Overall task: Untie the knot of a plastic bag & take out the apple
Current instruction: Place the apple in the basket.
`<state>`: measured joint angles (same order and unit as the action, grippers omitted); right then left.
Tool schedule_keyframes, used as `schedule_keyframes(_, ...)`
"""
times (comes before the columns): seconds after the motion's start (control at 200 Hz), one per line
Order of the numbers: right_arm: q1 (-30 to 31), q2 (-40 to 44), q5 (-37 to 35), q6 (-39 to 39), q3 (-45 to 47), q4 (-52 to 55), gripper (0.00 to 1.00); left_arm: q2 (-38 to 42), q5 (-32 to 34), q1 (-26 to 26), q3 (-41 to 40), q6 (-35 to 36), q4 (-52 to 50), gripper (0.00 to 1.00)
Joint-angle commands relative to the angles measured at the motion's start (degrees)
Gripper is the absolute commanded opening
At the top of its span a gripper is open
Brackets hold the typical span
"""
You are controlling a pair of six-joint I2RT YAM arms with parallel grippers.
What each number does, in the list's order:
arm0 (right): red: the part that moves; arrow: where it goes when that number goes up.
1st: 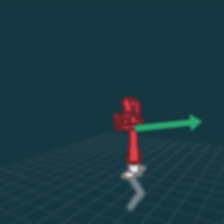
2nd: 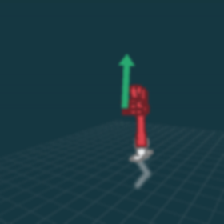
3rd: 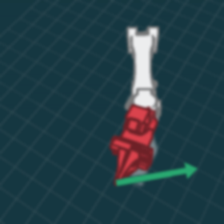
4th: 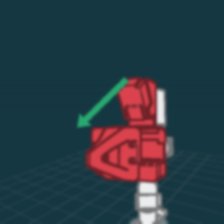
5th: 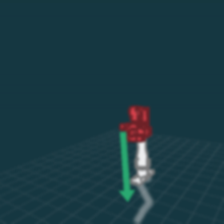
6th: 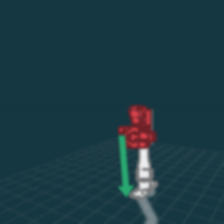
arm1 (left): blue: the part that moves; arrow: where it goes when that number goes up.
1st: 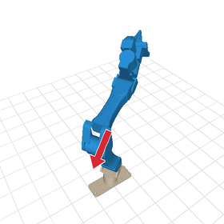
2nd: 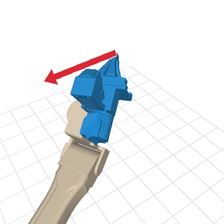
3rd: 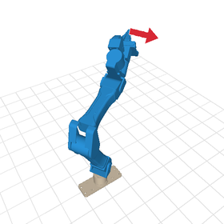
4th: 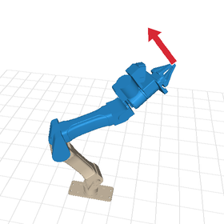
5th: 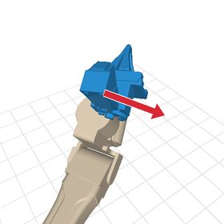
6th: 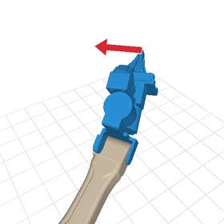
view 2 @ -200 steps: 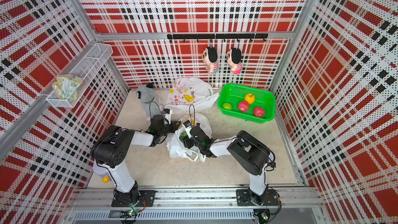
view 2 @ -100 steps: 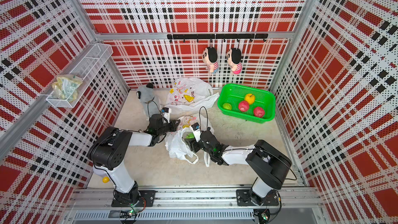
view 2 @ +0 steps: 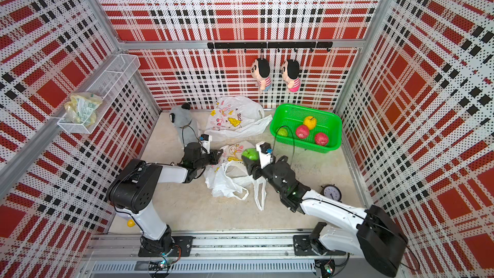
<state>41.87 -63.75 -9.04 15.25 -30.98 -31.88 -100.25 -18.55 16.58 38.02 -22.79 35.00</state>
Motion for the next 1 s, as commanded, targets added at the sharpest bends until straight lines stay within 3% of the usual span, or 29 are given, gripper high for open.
schedule_keyframes(0.0, -11.5, -1.5, -6.1, 3.0, -2.3, 6.7, 0.35, 3.1, 0.9, 0.7, -0.5, 1.3, 0.1, 0.0)
schedule_keyframes(0.085, -20.1, -7.2, -5.6, 3.2, -6.2, 8.8, 0.37, 4.5, 1.3, 1.2, -0.4, 1.3, -0.3, 0.01)
schedule_keyframes(0.145, -24.7, -12.3, -4.1, 3.1, -9.5, 9.0, 0.4, 5.7, 2.0, 1.3, 0.1, 2.0, -1.0, 0.16)
schedule_keyframes(0.281, -32.2, -23.7, -3.1, 2.8, -18.6, 9.6, 0.48, 8.1, 2.8, 1.8, 1.5, 4.4, -3.2, 0.32)
schedule_keyframes(0.381, -35.8, -31.3, -3.0, 1.8, -26.8, 11.3, 0.66, 8.7, 3.6, 2.0, 3.3, 5.6, -6.6, 0.42)
schedule_keyframes(0.436, -36.9, -34.9, 1.2, 1.1, -32.5, 15.4, 0.77, 9.2, 4.5, 2.1, 3.7, 6.1, -7.3, 0.45)
schedule_keyframes(0.476, -37.0, -36.9, 2.0, 0.2, -35.8, 18.7, 0.99, 9.5, 5.3, 2.3, 3.8, 6.5, -7.6, 0.47)
schedule_keyframes(0.556, -36.8, -37.1, 1.7, -1.2, -38.2, 22.6, 1.0, 10.0, 8.0, 3.8, 4.5, 8.1, -8.8, 0.55)
schedule_keyframes(0.686, -33.7, -25.2, -0.6, -1.5, -26.7, 16.9, 1.0, 7.3, 9.4, 7.4, 8.3, 12.6, -11.4, 0.76)
schedule_keyframes(0.767, -28.1, -15.0, 0.8, -3.0, -18.6, 15.1, 1.0, 3.5, 9.0, 8.9, 12.2, 13.5, -13.2, 0.77)
schedule_keyframes(0.867, -18.6, -4.5, 9.4, -3.4, -8.3, 11.6, 1.0, -2.4, 9.0, 9.5, 16.7, 12.6, -13.6, 0.76)
schedule_keyframes(0.997, -1.9, -0.2, 12.8, -2.9, 3.8, 1.2, 0.99, -8.2, 9.3, 9.4, 20.9, 10.3, -14.2, 0.71)
